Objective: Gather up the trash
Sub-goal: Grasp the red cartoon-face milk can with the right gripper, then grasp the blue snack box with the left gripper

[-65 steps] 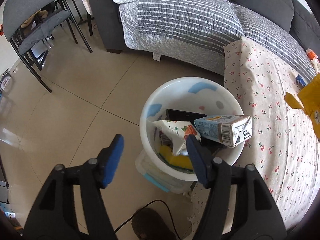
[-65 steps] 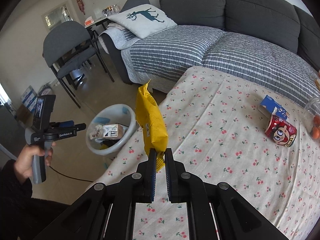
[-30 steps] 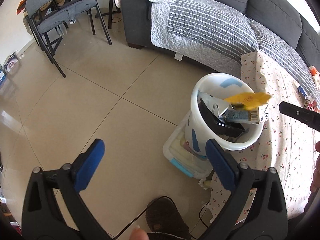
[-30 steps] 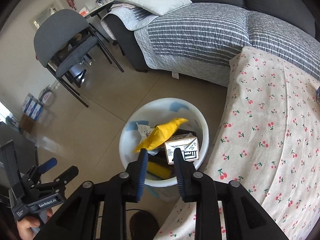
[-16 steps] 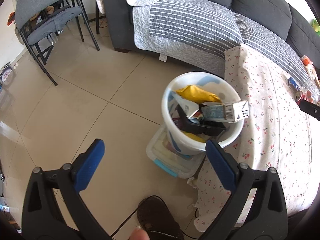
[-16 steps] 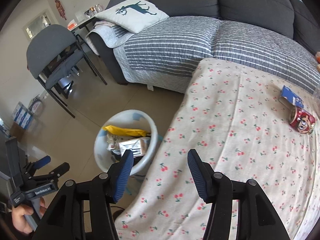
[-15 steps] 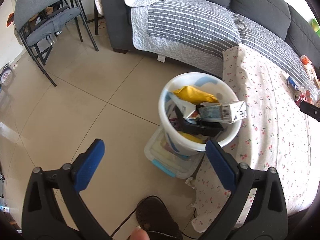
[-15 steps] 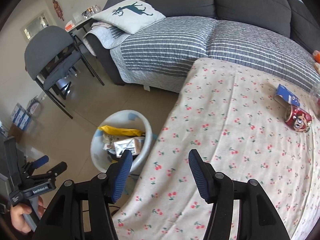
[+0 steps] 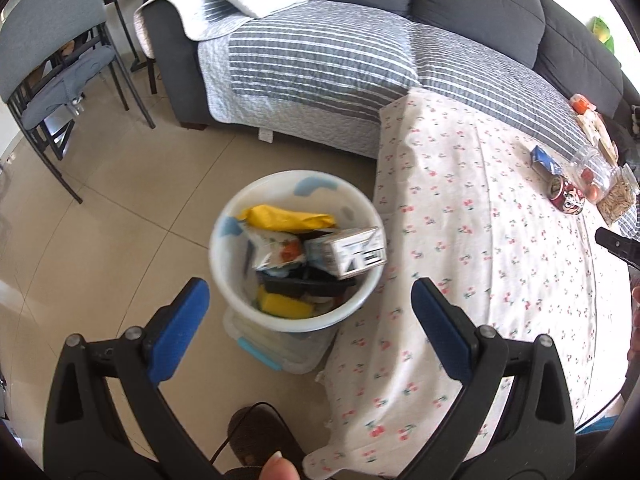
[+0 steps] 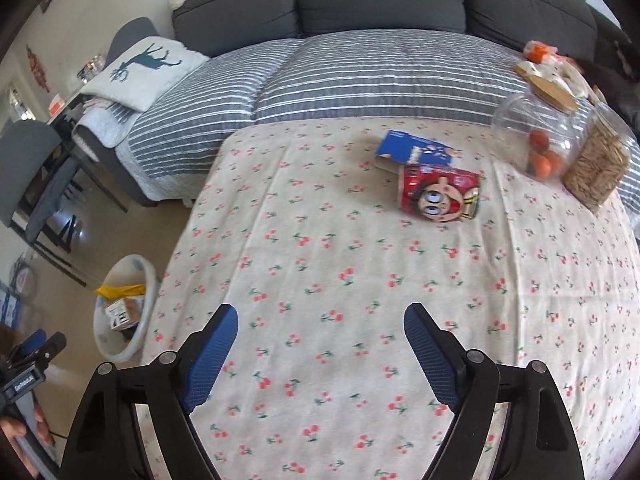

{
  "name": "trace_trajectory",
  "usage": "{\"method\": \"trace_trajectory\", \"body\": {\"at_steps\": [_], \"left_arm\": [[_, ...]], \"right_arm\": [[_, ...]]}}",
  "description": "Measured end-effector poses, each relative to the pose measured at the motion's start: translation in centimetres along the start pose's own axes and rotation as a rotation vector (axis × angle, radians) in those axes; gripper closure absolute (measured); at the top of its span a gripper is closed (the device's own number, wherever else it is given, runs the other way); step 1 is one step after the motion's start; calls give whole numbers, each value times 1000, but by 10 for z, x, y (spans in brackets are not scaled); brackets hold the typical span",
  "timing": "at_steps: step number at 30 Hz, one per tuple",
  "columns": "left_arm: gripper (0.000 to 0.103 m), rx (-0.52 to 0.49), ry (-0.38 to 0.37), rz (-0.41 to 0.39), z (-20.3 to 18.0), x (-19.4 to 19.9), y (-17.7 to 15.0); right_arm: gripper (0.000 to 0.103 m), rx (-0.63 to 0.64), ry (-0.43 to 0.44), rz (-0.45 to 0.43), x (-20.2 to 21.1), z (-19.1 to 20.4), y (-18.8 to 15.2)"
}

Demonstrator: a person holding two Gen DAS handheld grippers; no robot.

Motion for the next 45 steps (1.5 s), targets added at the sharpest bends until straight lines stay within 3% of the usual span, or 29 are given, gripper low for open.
{"method": "trace_trajectory", "body": {"at_steps": [4, 9, 17, 27, 29, 30, 37, 45], "left_arm": [[2, -29, -10, 1, -27, -10, 8], [1, -55, -19, 2, -55, -26, 20], [1, -107, -18, 20, -87, -53, 32], [1, -121, 9, 52, -96, -74, 34], [1, -124, 12, 55, -98, -76, 33], [1, -125, 12, 58, -99, -78, 33], [1, -141, -11, 88, -126, -92, 37], [1, -216, -85, 154, -218, -129, 53]], "right_arm": [[1, -75, -79, 5, -21, -44, 11], [0, -120, -134, 23, -51, -73, 31], [0, -121, -129, 24, -91, -64, 65], [0, -125, -153, 38, -129, -57, 80], [4, -128, -150, 30, -130, -59, 81], [14, -131, -141, 22, -128, -60, 81], [15, -115, -113, 38, -101, -86, 72], [15, -111, -121, 39, -72, -151, 55]]}}
Point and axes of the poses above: each gripper's, at about its wrist camera, not at the fingertips, and x roughly against the way its jaws point, z to its left, y to its top, the point moved 7 cm from there along -x, roughly the way its jaws point, and after that the axes turned 12 degrees about -y, right-handed, at the moved point
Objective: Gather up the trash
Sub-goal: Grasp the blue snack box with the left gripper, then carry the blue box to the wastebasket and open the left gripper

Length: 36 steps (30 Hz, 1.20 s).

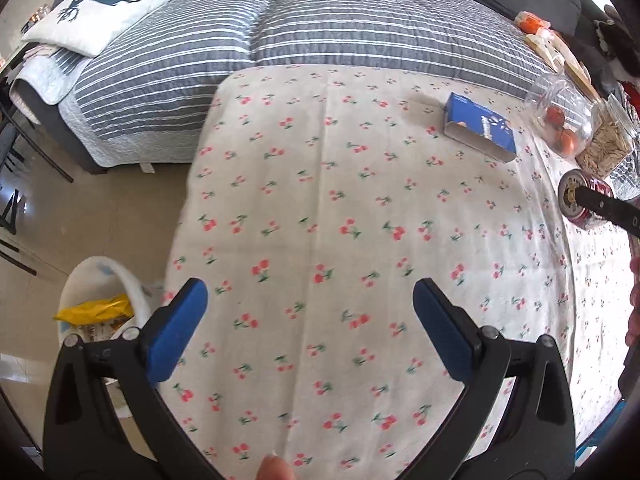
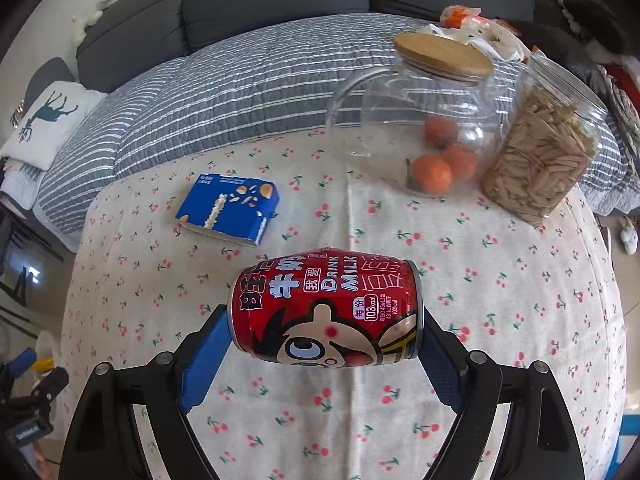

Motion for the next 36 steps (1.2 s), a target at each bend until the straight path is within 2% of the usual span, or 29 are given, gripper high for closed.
{"method": "trace_trajectory", "body": {"at_steps": [3, 8, 13, 17, 22, 25, 26, 31, 36], "left_arm": [[1, -19, -45, -9, -36, -14, 26], [1, -121, -45, -43, -93, -45, 73], [1, -170, -58, -22, -126, -81, 104], [1, -198, -60, -3, -143, -101, 116], [1, -200, -28, 56, -145, -124, 120], [1, -194, -35, 70, -143, -129, 118], [6, -203, -31, 71, -143, -130, 117], [7, -202, -40, 36, -138, -115, 104], [7, -197, -45, 20, -128, -84, 87]], "right_arm": [[15, -10, 10, -5, 6, -26, 0], [15, -45, 10, -4, 5, -65, -1], [15, -73, 14, 10, -4, -92, 2], [15, -88, 14, 15, -11, -106, 4], [15, -117, 22, 19, -18, -115, 9], [14, -118, 24, 24, -21, -114, 10], [15, -116, 25, 26, -22, -113, 10], [15, -85, 9, 23, -18, -105, 8], [14, -76, 3, 33, -6, -94, 0]]}}
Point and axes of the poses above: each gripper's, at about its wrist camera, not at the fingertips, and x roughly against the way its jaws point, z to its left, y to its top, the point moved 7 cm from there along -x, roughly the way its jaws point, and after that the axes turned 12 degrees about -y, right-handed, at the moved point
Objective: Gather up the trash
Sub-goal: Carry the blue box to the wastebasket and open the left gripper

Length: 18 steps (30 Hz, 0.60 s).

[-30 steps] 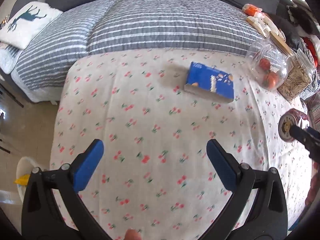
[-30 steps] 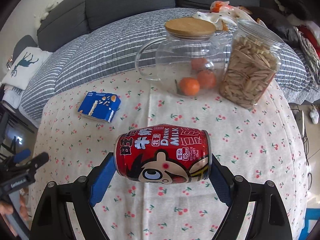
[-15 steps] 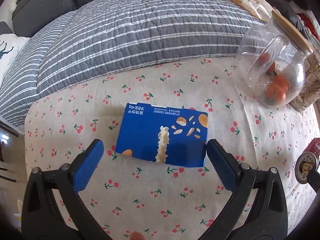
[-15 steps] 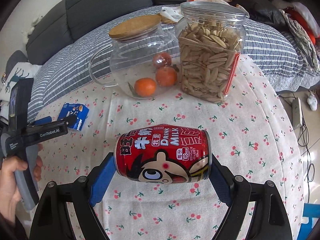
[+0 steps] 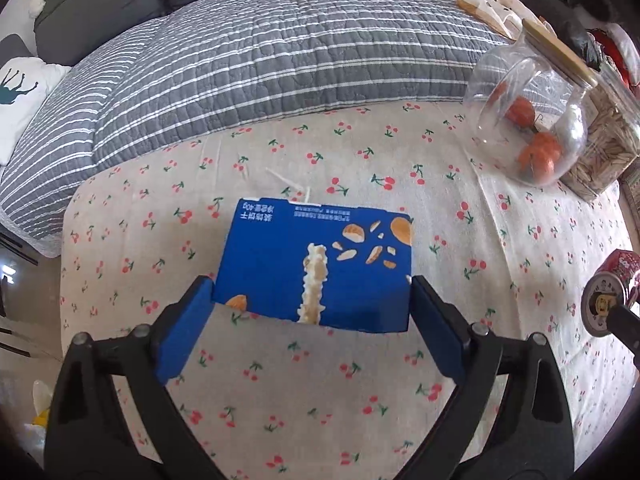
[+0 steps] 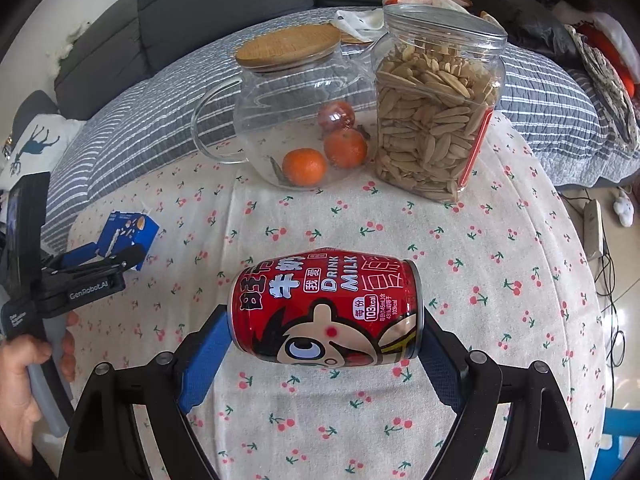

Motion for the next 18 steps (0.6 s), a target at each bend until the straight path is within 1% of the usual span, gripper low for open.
{"method": "trace_trajectory", "body": {"at_steps": [5, 9, 13, 18], "left_arm": [[7, -3, 6, -20, 11, 42, -24], [7, 9, 5, -30, 25, 76, -50], [7, 38, -6, -52, 44, 108, -82], [7, 76, -12, -89, 70, 142, -121]], "right_arm": [[15, 25, -1, -16, 30, 19, -16], [14, 64, 0, -38, 57, 38, -33], [14, 89, 31, -48, 81, 59, -53], [14, 140, 48, -64, 105, 88, -77]]}}
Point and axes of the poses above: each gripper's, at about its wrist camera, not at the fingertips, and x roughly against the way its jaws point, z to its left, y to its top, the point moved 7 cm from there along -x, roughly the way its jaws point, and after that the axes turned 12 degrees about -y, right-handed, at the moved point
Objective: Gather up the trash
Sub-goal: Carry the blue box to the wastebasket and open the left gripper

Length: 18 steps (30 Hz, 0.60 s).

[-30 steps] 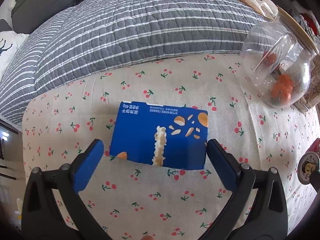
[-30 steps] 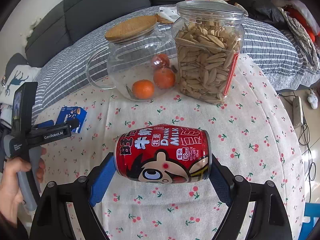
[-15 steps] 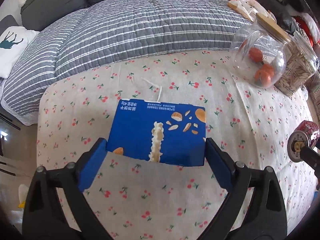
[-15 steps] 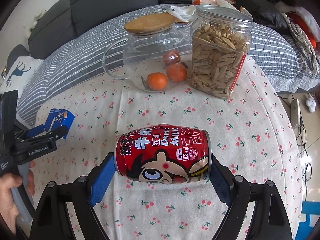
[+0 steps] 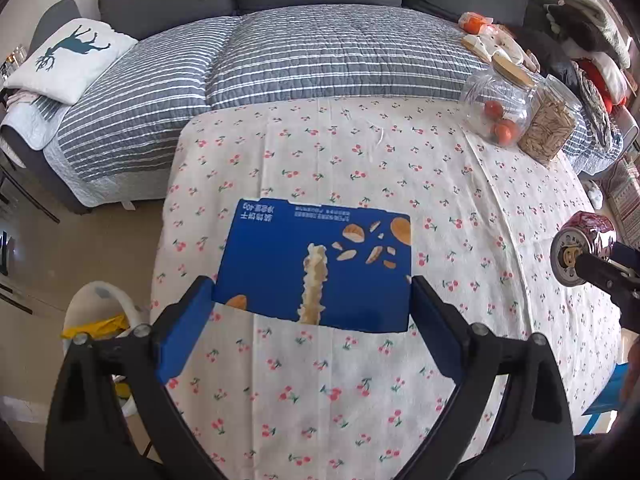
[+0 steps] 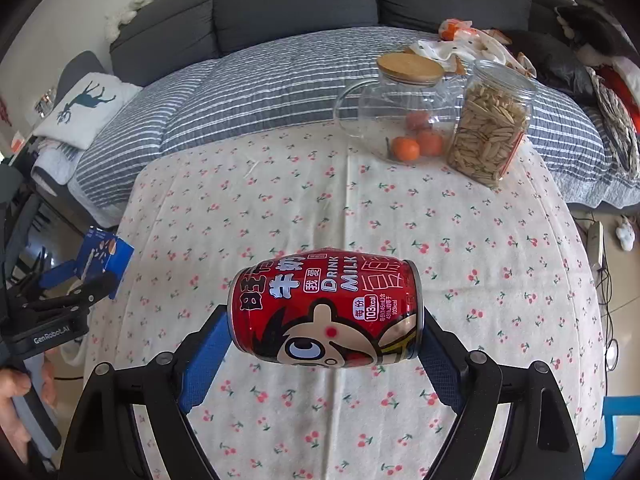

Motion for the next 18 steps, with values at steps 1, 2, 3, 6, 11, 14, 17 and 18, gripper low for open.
{"method": "trace_trajectory", "body": {"at_steps": [1, 2, 3, 6, 11, 14, 17, 18], "left_arm": [[7, 9, -2, -9, 6, 8, -7], [7, 16, -3, -15, 11, 15, -14], [7, 23, -6, -22, 15, 21, -20], [7, 52, -20, -41, 32, 39, -39], [7, 95, -24, -77, 61, 67, -61], [7, 135, -34, -128, 84, 94, -68], [7, 198, -23, -168, 119, 117, -78], [7, 222, -6, -174, 135, 122, -83]], "right_arm": [[14, 10, 6, -7, 4, 7, -3], [14, 20, 9, -14, 8, 13, -6], [14, 32, 12, -23, 12, 20, -9], [14, 62, 28, -46, 20, 41, -16], [14, 116, 75, -40, 23, 82, -28], [14, 131, 126, -38, 26, 106, -30], [14, 141, 149, -38, 26, 126, -30], [14, 148, 151, -37, 24, 132, -30]]}}
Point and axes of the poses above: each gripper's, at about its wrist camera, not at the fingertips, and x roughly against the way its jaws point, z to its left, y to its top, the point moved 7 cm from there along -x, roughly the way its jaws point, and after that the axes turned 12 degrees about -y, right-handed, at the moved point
